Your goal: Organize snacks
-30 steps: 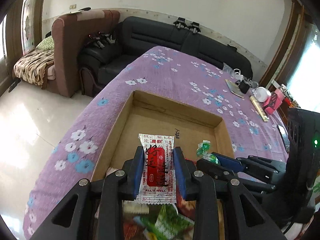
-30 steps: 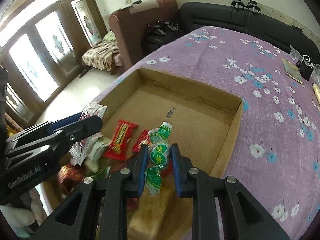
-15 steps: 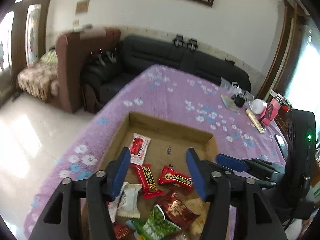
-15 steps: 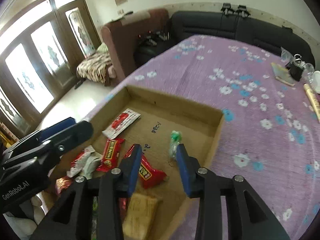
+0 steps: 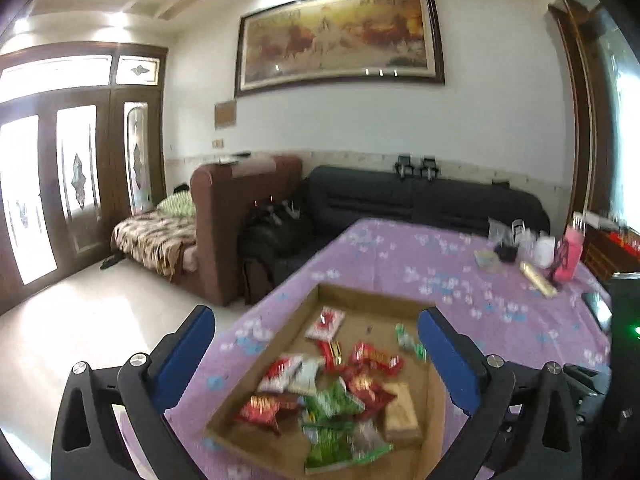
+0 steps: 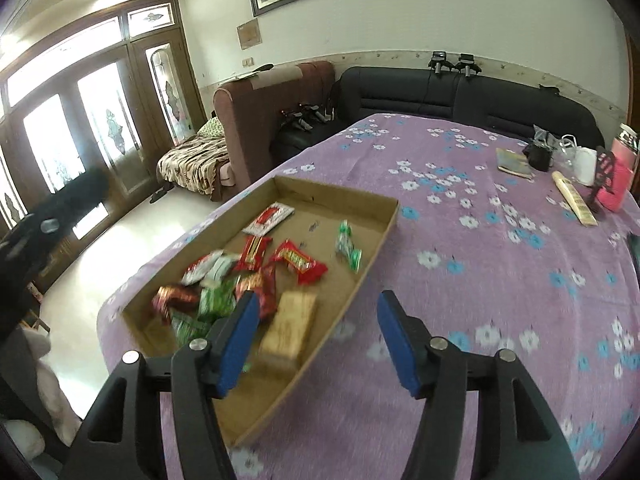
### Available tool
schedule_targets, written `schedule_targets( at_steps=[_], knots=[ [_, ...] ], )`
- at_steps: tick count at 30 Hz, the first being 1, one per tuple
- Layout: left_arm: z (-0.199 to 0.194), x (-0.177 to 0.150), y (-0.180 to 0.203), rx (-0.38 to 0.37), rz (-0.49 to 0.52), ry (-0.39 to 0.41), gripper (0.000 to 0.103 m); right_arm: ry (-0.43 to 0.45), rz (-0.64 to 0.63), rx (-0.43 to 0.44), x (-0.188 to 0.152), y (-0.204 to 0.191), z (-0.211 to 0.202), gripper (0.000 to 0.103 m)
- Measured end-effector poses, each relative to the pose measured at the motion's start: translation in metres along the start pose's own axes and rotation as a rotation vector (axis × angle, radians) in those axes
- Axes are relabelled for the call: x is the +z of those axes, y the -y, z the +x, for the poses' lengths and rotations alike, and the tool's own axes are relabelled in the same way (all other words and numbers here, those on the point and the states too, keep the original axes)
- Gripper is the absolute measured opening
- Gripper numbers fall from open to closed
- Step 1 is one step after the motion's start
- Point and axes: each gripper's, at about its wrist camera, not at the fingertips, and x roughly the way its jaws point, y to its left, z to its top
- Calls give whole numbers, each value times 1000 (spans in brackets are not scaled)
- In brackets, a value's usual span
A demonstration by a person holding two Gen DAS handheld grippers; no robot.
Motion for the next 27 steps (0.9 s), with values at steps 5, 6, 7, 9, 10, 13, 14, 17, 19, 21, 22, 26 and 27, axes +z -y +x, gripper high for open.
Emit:
schedule_targets(
  at_steps=[5, 6, 7, 9, 10, 13, 14, 17, 19, 21, 22, 26, 27],
  knots=[
    [-2, -9, 7, 17, -1, -90, 103, -8, -5, -5, -20, -5, -8, 61],
    [-4, -11, 9, 22, 5, -95, 103, -16, -2, -1, -22, -6, -9, 61],
    [-6, -12, 10, 26, 16, -101, 103, -19, -1, -1, -24, -6, -10, 61],
    [-10, -14, 14, 28, 24, -104, 103, -16, 2, -1, -26, -5, -12, 61],
    [-11, -15, 15, 29, 26, -105, 103, -15, 4, 1, -25, -5, -13, 61],
    [-11, -16, 17, 27, 30, -114, 103, -13, 6, 2, -26, -6, -15, 62],
    [-11, -16, 18, 25, 29, -117, 103, -12, 7, 1, -26, -6, -16, 63],
    [-10, -18, 19, 15, 28, -133, 103, -14, 7, 1, -28, -6, -17, 64],
    [-8, -19, 21, 10, 29, -140, 103, -18, 8, -1, -30, -5, -16, 64],
    [-5, -20, 21, 6, 30, -146, 103, -24, 8, -2, -30, -5, -14, 64],
    [-4, -20, 21, 4, 29, -150, 103, -27, 9, -2, -31, -5, -13, 64],
    [3, -23, 21, -6, 25, -172, 103, -37, 10, -2, -32, -5, -8, 65],
    [4, -24, 21, -7, 23, -176, 103, -40, 10, -3, -32, -5, -7, 65]
  ],
)
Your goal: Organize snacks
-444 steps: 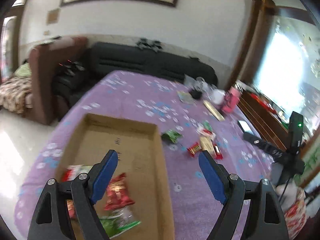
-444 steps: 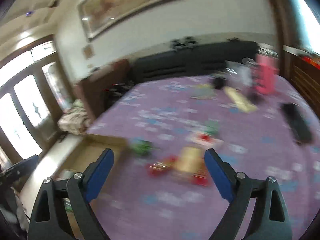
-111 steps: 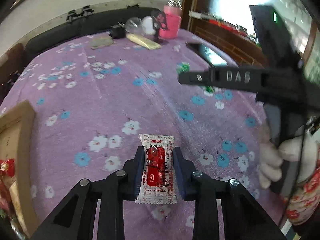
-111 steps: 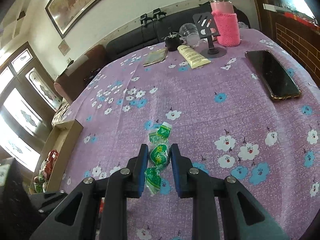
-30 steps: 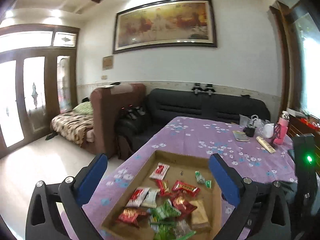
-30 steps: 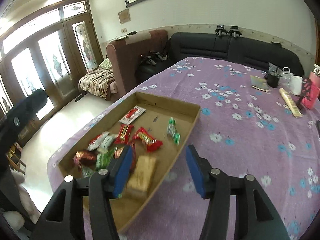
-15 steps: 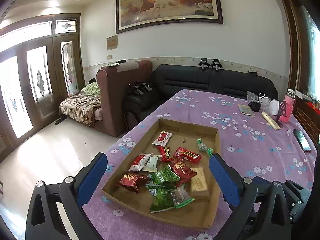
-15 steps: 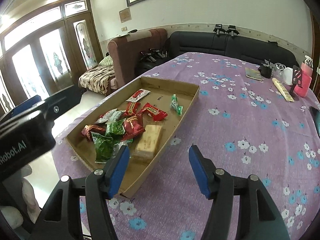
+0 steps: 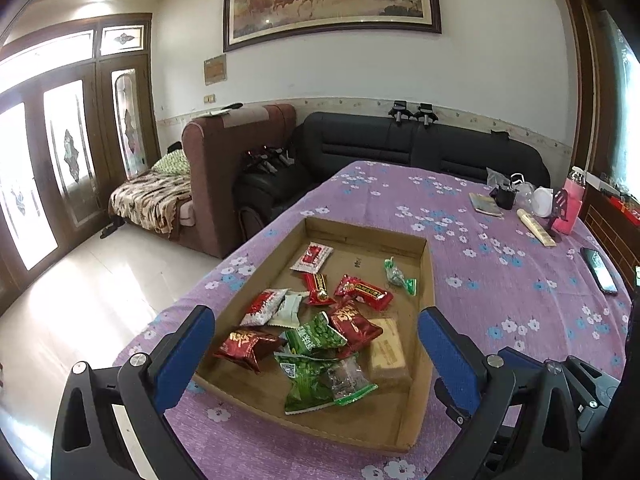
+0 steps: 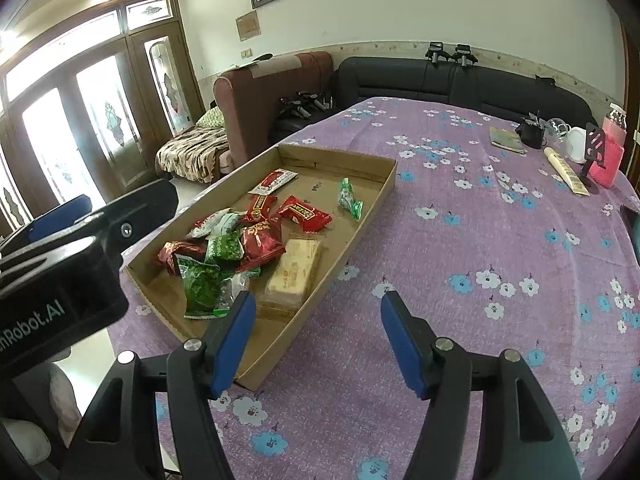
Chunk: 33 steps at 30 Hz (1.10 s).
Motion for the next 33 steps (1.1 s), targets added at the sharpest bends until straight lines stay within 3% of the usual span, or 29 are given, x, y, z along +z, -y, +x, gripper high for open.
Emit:
schedule_targets(
  at_steps=[22, 25, 29, 33],
  knots=[
    [53, -17, -26, 3, -72, -153, 103, -63, 16, -17, -5, 2, 28, 65],
    [65, -16, -35, 53, -49, -175, 103, -65, 22, -20, -5, 4, 28, 65],
    [89, -18, -39, 197, 46, -215, 103, -67, 32, -21, -4, 7, 30, 65],
    [108, -23, -35, 247, 132, -264, 103, -71, 36, -15, -4, 8, 31, 65]
  ],
)
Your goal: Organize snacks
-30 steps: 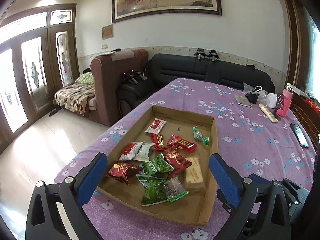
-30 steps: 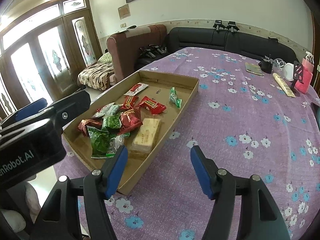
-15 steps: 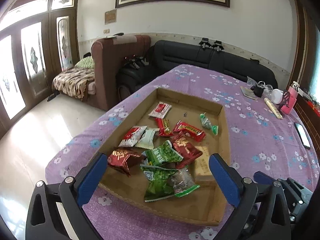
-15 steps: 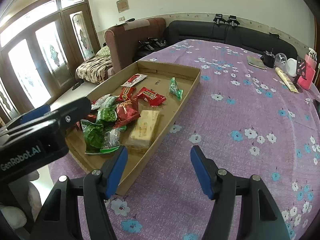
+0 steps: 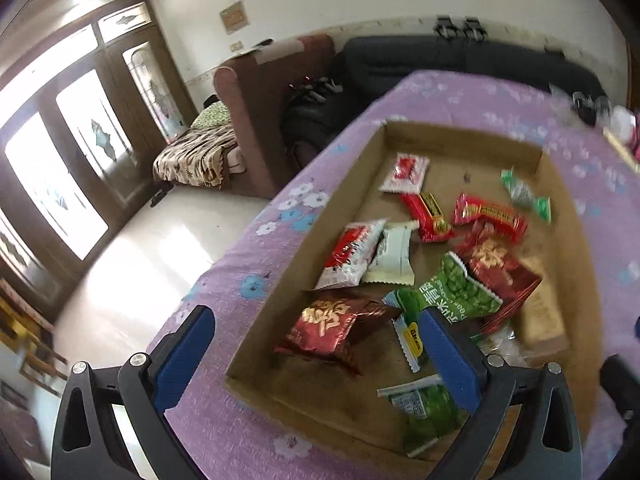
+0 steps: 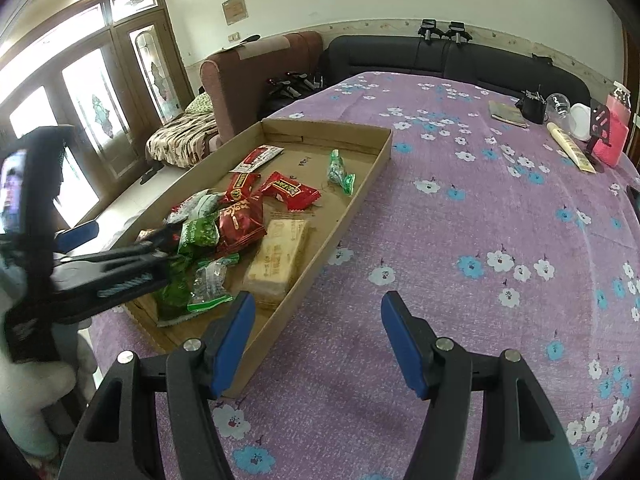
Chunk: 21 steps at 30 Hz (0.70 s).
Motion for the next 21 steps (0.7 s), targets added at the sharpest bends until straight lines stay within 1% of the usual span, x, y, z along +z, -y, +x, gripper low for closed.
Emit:
schedule_targets(
  at_steps=[1, 3, 4, 8, 12, 14, 16, 17, 19, 21],
  knots=[
    [2, 1, 4, 6, 23, -1, 103, -1, -1, 0, 0, 0, 0, 65],
    [0, 3, 6, -8, 42, -1, 103, -2, 0, 2, 0, 0, 0, 65],
    [-4, 5, 5, -24, 40, 8, 103, -1, 0, 1, 0, 0, 0, 65],
    [-14, 15, -3, -34, 1, 52, 103, 4, 17, 3, 0, 4, 1, 65],
    [5, 22, 11, -4, 74, 15, 103, 1, 31, 10, 1, 7, 1, 65],
    [8, 25, 15, 14, 86, 27, 103, 2, 31, 10, 1, 8, 1, 65],
    [2, 27, 11, -27, 60, 35, 103, 9, 28, 6, 1, 9, -1, 65],
    [-6, 27, 8, -53, 38, 65, 103, 13, 28, 5, 1, 10, -2, 65],
    [-25, 25, 1, -80, 3, 136, 103, 28, 29, 5, 2, 10, -5, 66],
    [-53, 21, -11, -107, -50, 248, 103, 46, 26, 9, 2, 9, -9, 66]
  ],
)
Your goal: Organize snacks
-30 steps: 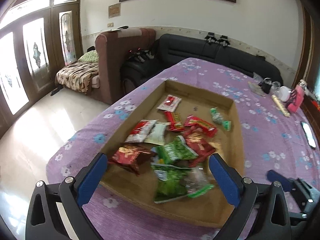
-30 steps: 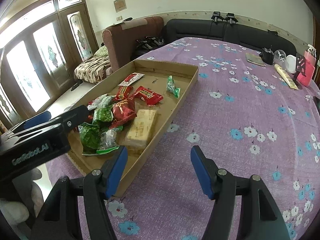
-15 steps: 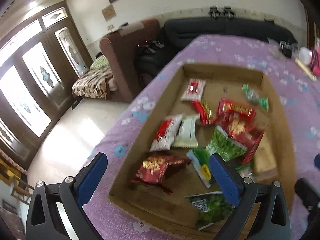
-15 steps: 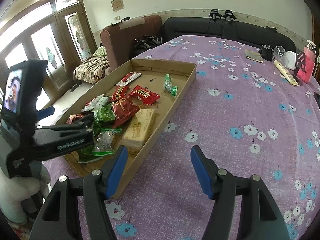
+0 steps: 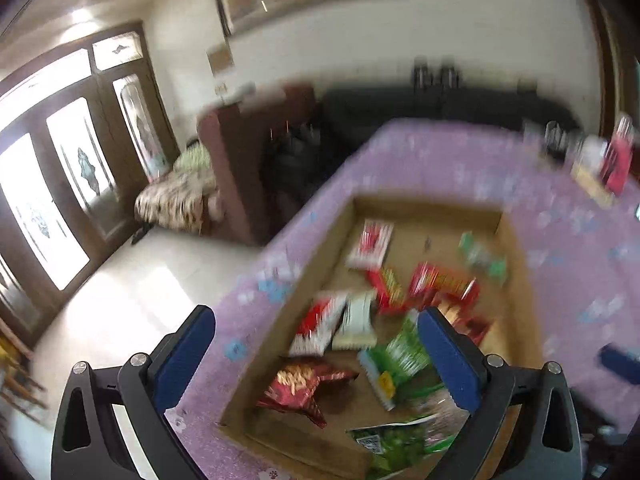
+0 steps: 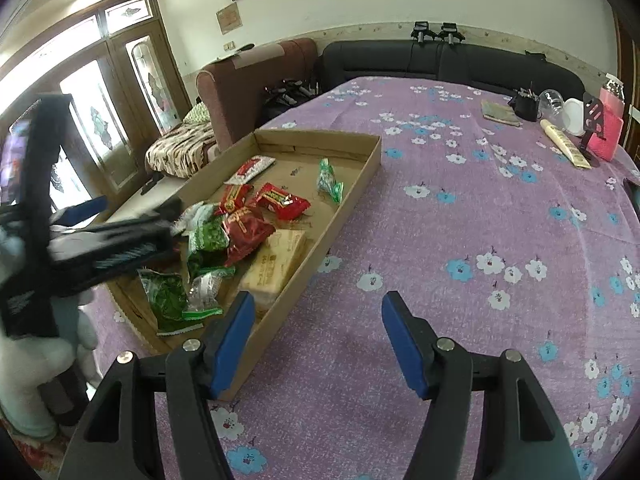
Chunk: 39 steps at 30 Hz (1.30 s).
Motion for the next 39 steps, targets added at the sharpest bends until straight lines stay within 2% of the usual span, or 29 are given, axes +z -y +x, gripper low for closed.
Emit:
schedule_targets(
  at_steps=[2, 5, 7, 14, 19, 25, 39],
  knots=[
    [-40, 2, -12, 1, -48, 160, 103, 30, -15, 3, 0, -4, -6, 66],
    [-93, -1, -22, -9, -71, 351, 103, 75, -46, 0, -1, -12, -15, 67],
    [-109, -2, -26, -24, -95, 385, 103, 98, -67, 3, -1, -20, -21, 71],
    [-86, -7, -32, -99, -198, 179, 103, 92, -145, 17, -18, -48, -27, 75],
    [-75, -20, -22, -68, -191, 92, 103, 76, -189, 23, -29, -62, -29, 75],
    [-65, -29, -13, -47, -167, 16, 103, 87, -190, 11, -29, -63, -33, 79],
    [-49, -37, -15, -77, -185, -56, 103, 59, -165, -8, -29, -58, -25, 80]
  ],
)
